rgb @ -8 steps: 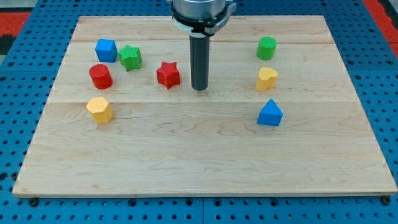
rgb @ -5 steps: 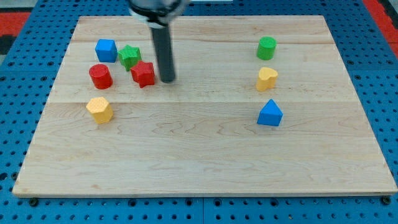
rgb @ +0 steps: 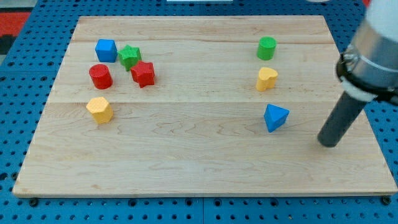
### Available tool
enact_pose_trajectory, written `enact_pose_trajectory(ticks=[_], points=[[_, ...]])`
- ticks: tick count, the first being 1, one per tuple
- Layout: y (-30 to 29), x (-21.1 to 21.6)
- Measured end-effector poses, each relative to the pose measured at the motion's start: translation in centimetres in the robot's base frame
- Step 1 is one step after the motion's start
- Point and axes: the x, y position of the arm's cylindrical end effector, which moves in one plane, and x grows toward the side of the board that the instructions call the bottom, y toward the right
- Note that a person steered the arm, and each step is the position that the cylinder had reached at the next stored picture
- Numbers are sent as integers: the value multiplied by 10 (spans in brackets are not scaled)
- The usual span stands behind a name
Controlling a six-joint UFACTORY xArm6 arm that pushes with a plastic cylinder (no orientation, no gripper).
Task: Slide the blue triangle towards the yellow hexagon
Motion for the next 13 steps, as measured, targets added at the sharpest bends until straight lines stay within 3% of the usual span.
enact_pose_trajectory(ticks=[1, 3, 5, 6, 7, 10, 13], points=[[-36, -36], [-144, -36], [-205, -38], [-161, -40], [-152, -66], [-236, -67], [-242, -91]])
